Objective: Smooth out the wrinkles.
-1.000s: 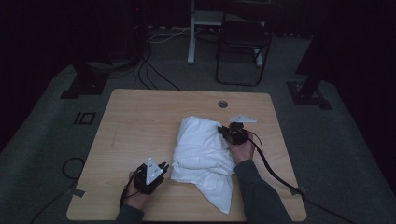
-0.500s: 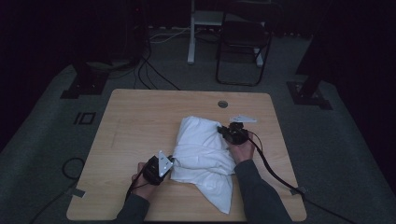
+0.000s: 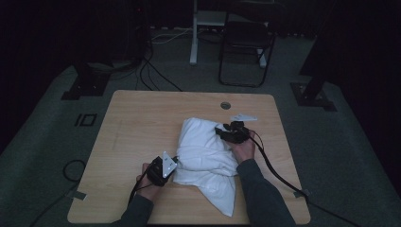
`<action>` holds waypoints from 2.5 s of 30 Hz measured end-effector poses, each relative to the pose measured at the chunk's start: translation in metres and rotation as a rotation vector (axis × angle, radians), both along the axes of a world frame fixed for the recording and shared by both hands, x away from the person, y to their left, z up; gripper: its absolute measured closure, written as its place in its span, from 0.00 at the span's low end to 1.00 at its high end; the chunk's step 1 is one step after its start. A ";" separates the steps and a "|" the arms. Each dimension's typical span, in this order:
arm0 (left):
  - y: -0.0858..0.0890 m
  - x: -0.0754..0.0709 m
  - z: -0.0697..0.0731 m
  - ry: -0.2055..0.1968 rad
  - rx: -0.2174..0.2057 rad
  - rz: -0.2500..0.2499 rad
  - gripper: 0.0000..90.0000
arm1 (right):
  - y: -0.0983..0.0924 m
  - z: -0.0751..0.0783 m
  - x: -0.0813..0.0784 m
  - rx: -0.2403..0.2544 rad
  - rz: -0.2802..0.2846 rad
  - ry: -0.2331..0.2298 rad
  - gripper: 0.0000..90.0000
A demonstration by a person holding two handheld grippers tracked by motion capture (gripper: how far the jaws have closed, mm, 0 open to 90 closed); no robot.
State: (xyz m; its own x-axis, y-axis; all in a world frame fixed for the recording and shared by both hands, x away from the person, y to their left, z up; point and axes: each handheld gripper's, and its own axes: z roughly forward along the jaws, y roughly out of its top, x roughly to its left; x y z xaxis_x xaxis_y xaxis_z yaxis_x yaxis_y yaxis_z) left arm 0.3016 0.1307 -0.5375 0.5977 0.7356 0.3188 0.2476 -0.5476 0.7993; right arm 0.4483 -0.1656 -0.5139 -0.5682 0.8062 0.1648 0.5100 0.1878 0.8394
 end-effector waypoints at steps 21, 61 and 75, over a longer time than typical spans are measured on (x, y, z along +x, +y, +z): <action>0.013 -0.031 -0.005 -0.027 -0.076 -0.060 1.00 | -0.005 0.000 0.007 0.000 -0.092 0.005 0.95; -0.038 0.088 0.056 0.008 -0.139 -0.101 0.74 | -0.038 0.020 -0.072 -0.007 -0.030 -0.072 0.59; -0.100 0.134 0.036 0.148 -0.042 -0.139 0.76 | -0.007 -0.003 -0.073 -0.096 0.099 -0.025 0.80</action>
State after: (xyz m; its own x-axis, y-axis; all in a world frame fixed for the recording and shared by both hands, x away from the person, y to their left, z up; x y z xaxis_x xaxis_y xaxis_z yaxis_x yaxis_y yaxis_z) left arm 0.4359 0.0303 -0.5018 0.7323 0.6539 0.1901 0.2890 -0.5513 0.7827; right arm 0.3758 -0.1722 -0.5173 -0.6490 0.7572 0.0743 0.4641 0.3166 0.8273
